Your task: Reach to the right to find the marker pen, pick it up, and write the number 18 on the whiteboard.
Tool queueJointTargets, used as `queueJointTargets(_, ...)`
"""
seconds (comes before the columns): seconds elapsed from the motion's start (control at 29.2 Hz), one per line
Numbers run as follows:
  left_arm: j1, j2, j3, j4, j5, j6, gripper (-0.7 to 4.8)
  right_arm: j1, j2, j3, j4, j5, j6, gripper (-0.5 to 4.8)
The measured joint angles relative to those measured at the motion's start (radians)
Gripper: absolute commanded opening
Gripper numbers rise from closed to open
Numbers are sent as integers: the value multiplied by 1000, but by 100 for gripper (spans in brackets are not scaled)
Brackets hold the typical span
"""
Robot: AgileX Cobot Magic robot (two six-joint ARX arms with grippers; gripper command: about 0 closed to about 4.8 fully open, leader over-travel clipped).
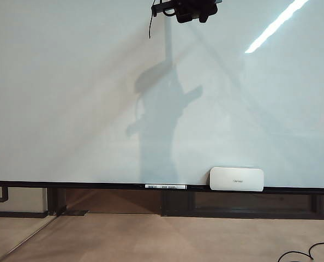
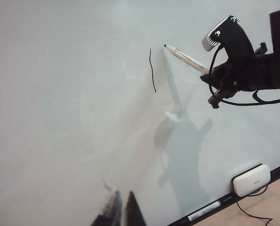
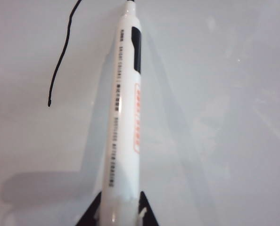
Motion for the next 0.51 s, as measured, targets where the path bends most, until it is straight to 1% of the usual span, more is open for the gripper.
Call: queueJointTargets(0.51, 0, 0, 0, 0, 0, 0, 21, -3, 0, 0, -2, -6, 1, -4)
